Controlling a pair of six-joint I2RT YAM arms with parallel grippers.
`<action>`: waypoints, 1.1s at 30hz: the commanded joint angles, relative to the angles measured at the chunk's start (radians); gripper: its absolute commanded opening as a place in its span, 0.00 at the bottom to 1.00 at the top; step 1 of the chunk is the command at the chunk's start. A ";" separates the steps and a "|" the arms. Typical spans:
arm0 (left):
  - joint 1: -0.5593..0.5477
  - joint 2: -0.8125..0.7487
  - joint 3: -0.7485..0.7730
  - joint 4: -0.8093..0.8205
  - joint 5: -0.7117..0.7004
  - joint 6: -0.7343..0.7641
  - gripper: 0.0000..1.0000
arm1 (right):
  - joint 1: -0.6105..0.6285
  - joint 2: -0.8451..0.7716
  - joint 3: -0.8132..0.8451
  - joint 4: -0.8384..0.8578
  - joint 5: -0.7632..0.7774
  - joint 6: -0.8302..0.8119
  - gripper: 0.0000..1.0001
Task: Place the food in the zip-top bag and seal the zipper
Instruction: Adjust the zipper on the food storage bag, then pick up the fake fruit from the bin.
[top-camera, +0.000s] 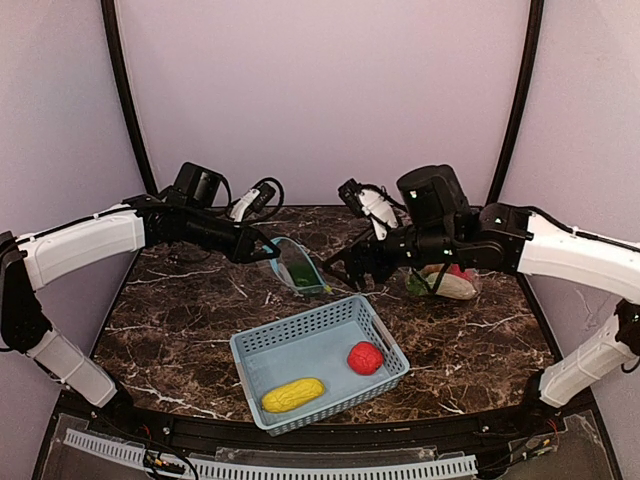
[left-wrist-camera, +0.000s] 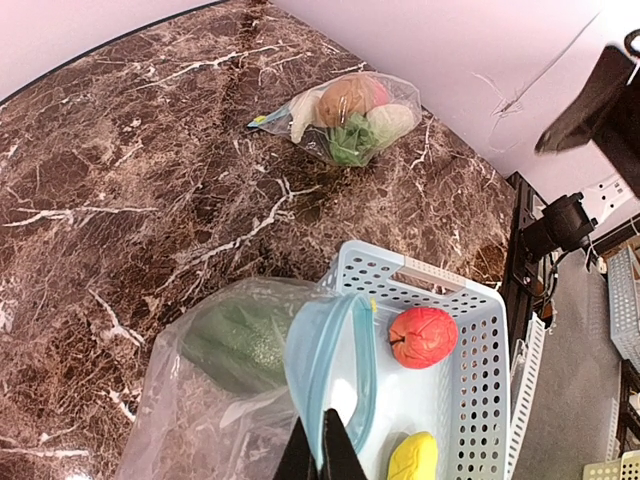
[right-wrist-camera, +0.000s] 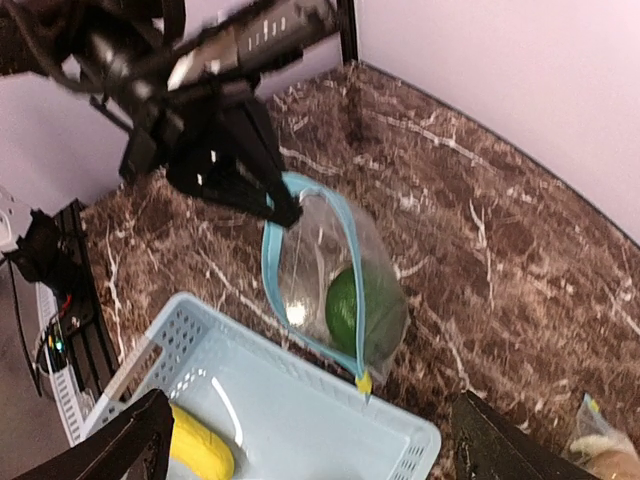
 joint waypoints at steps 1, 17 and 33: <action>0.000 -0.027 -0.019 0.026 0.020 -0.011 0.01 | 0.057 -0.006 -0.097 -0.214 0.039 0.092 0.92; 0.000 -0.015 -0.021 0.033 0.038 -0.021 0.01 | 0.163 0.119 -0.216 -0.340 0.100 0.278 0.78; 0.012 0.005 -0.032 0.045 0.006 -0.030 0.01 | 0.163 0.306 -0.154 -0.365 0.198 0.237 0.68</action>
